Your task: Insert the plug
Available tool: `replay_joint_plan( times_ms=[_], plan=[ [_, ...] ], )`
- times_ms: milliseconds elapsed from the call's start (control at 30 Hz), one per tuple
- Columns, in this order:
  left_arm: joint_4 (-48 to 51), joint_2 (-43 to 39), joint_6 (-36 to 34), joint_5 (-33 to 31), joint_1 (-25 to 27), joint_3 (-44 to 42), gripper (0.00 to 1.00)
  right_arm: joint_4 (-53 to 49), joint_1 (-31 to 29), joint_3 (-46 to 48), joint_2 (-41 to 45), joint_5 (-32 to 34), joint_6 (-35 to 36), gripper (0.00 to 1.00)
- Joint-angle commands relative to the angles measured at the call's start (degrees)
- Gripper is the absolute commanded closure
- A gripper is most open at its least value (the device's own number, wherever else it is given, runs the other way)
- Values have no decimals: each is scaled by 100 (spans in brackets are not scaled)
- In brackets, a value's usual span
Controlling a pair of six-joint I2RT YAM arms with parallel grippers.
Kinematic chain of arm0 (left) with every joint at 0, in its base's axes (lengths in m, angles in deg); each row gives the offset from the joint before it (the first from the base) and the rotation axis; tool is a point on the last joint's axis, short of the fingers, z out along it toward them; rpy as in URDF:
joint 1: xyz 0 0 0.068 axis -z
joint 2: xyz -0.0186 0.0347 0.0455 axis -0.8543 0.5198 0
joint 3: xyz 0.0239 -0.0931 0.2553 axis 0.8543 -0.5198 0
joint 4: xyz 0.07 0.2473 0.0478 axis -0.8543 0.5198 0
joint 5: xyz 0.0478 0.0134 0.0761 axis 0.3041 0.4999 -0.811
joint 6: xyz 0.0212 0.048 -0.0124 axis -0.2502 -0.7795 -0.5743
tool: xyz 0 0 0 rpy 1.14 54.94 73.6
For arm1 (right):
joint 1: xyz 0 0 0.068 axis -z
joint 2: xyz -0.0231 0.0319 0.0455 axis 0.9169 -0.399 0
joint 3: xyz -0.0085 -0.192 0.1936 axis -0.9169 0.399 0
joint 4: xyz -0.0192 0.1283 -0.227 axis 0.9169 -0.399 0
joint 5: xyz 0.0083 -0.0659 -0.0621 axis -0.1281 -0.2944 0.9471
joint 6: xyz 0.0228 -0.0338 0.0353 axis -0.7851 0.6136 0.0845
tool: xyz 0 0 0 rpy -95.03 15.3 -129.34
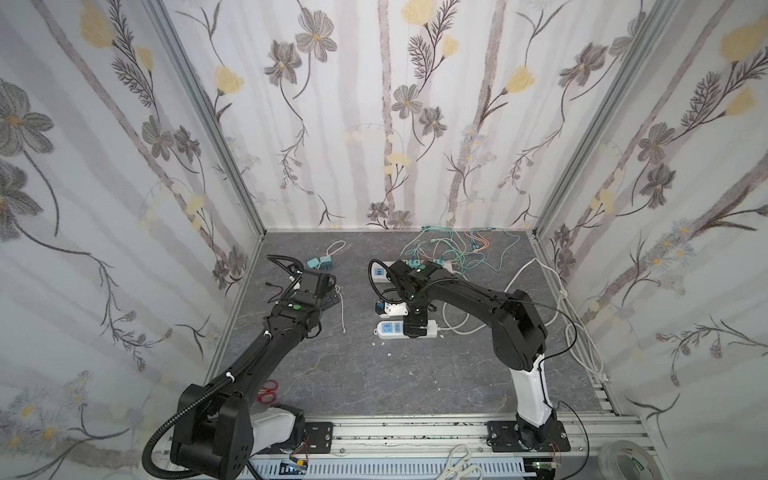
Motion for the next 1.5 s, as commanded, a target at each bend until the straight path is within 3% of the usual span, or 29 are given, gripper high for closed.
replay_joint_plan(
  times_ms=[0, 167, 267, 433, 567, 667, 800, 933, 1167, 1467],
  plan=[
    [429, 355, -56, 102, -75, 338, 0, 443, -16, 188, 396, -315, -361, 1],
    [262, 655, -249, 361, -74, 470, 0, 1395, -16, 954, 1264, -214, -1222, 1],
    [249, 892, -196, 399, -153, 655, 3, 2212, -16, 1578, 1992, -113, -2083, 1],
    [639, 1661, -33, 844, -557, 1344, 15, 4086, -2, 2916, 3327, 1391, -3871, 1],
    [527, 2029, -93, 1022, -797, 1671, 21, 4983, 313, 3882, 4255, 1709, -4626, 1],
    [522, 2413, -152, 1241, -1043, 2045, 27, 5227, 458, 4317, 4687, 2366, -5485, 1],
    [726, 3070, -249, 1382, -1260, 2761, 28, 5063, 638, 4664, 5060, 2316, -5776, 1],
    [1107, 3841, -354, 1455, -1463, 3701, 28, 4817, 730, 4748, 5338, 1820, -5862, 1],
    [1967, 5136, -507, 1545, -1668, 5455, 29, 4692, 730, 4886, 5537, 2318, -6138, 1],
    [2566, 6312, -574, 1776, -1742, 6908, 28, 4663, 728, 4924, 5645, 1731, -6080, 1]
  ],
)
